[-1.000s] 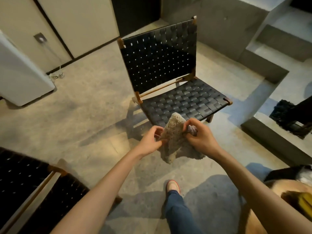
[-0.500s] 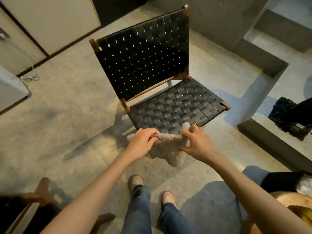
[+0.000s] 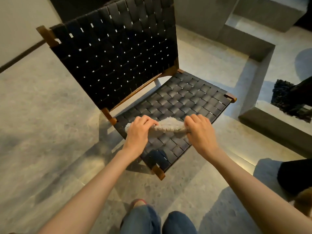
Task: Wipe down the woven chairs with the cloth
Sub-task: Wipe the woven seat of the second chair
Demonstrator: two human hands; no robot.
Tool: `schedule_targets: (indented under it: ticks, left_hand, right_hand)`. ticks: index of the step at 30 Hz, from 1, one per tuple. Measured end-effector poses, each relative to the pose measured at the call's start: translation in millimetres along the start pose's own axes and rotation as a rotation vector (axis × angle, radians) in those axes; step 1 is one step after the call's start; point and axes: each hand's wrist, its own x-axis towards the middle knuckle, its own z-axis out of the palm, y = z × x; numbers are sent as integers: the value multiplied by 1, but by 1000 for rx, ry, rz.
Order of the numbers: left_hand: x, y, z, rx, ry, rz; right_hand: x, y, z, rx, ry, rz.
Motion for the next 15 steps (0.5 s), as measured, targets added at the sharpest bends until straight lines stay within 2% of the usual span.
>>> schedule_targets:
  ticks: [4, 8, 10, 12, 15]
  left_hand:
    - [-1, -41, 68, 24, 38, 18]
    - [-9, -85, 142, 12, -139, 25]
    - [-12, -103, 170, 1, -189, 23]
    - [-8, -118, 191, -12, -133, 42]
    - [6, -129, 213, -40, -127, 61]
  right_hand:
    - [-6, 18, 70, -38, 28, 0]
    - [-28, 40, 152, -70, -288, -33]
    - [-38, 49, 181, -10, -374, 19]
    - [-44, 58, 203, 129, -285, 111]
    - [-43, 67, 224, 263, -5, 245]
